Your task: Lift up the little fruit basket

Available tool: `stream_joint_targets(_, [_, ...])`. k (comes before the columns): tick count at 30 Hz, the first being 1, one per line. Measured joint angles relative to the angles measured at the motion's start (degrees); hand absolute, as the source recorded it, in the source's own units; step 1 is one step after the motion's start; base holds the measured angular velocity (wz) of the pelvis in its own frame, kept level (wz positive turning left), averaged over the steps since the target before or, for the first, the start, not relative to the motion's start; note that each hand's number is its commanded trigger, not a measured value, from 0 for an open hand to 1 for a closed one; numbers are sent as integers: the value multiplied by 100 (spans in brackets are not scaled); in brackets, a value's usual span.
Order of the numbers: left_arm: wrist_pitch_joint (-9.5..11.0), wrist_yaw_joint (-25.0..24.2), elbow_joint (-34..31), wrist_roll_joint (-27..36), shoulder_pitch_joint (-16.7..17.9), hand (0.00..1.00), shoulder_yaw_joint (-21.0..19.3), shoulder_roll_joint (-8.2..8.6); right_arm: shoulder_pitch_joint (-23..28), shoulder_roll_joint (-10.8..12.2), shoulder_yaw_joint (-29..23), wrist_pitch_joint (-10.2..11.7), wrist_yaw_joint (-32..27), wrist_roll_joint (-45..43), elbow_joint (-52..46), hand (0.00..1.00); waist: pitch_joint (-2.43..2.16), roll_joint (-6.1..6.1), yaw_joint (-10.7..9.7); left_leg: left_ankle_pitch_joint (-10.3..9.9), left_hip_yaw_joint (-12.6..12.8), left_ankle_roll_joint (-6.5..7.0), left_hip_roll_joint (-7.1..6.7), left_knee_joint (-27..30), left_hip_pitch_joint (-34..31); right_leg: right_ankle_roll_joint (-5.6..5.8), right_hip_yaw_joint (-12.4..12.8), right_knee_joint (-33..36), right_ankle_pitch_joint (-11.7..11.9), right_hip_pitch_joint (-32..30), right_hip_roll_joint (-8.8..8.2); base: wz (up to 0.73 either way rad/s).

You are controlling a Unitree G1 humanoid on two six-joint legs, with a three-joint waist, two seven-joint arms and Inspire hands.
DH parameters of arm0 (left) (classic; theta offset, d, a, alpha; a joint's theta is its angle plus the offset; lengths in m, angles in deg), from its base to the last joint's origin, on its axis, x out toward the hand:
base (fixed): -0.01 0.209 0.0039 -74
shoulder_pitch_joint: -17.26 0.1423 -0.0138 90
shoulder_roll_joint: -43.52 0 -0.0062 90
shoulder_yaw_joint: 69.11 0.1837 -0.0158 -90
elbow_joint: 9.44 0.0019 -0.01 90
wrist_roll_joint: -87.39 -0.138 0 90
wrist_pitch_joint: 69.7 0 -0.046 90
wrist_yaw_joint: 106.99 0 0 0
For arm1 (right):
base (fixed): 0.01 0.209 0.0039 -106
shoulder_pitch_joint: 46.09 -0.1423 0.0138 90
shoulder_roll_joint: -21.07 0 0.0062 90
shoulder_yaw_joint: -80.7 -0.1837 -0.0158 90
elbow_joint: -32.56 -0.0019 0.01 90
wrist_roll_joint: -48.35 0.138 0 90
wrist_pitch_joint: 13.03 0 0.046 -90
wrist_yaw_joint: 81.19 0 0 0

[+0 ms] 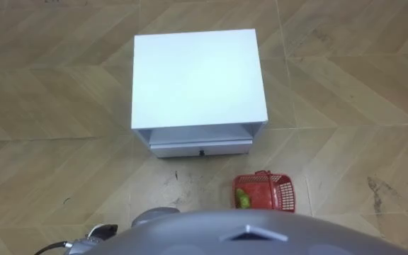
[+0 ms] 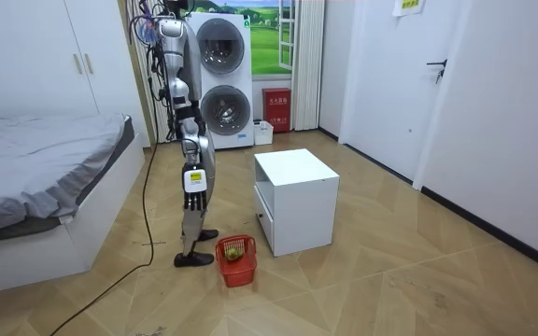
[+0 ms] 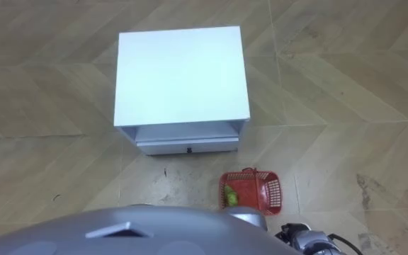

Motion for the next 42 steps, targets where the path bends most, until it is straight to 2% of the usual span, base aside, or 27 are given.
stream_joint_targets(1, [0, 0, -3, -1, 1, 0, 0, 0, 1, 0, -1, 0, 3, -2, 0, 0, -12, 12, -6, 0, -1, 0, -1, -1, 0, 0, -13, 4, 0, 0, -2, 0])
stream_joint_targets(9, [17, 0, -3, 5, -2, 0, 1, -4, 25, -8, 37, 50, 56, -27, -12, 0, -6, 6, -8, -4, -4, 7, 4, -5, 0, 0, -23, 61, 0, -27, 2, 0])
stream_joint_targets(12, [1, 0, 5, 7, -1, 0, 4, -3, 24, -8, -5, 51, 32, 0, -13, 0, -25, -15, -11, -4, -7, 7, 2, 1, 2, 0, -8, 60, 0, -25, 0, 0])
stream_joint_targets(25, [10, 109, 49, -1, 24, 0, 8, 26, 42, -7, -12, 118, -60, 1, 2, 0, -3, -28, -21, -6, -8, 10, -1, 39, 11, 8, -69, 69, -5, 11, -13, 0])
stream_joint_targets(33, [37, 116, 34, 0, 24, 0, 4, 21, 54, -8, -20, 133, -185, 25, -65, 0, -21, -82, -40, -25, -6, 40, -15, 97, -66, 36, -139, 86, -23, -34, -51, 2])
stream_joint_targets(38, [168, 113, 36, -1, -9, 0, -12, 13, 48, -28, -136, 176, -298, 255, -96, 0, -16, -56, -23, -64, 33, 97, -1, 155, -144, 91, -170, 426, -56, -261, -81, -3])
stream_joint_targets(40, [262, 114, 103, 15, -74, 0, -14, 9, 1, -94, -244, 176, -336, 471, -114, 0, -8, 3, -8, -145, 116, 158, 27, 421, -371, 102, -172, 802, -62, -570, -107, -12])
stream_joint_targets(42, [358, 114, 158, 17, -123, 0, -28, -35, -12, -139, -372, 174, -421, 502, -314, 0, -7, 16, -18, -169, 179, 205, -6, 621, -565, 103, -139, 1091, -59, -850, -156, -24])
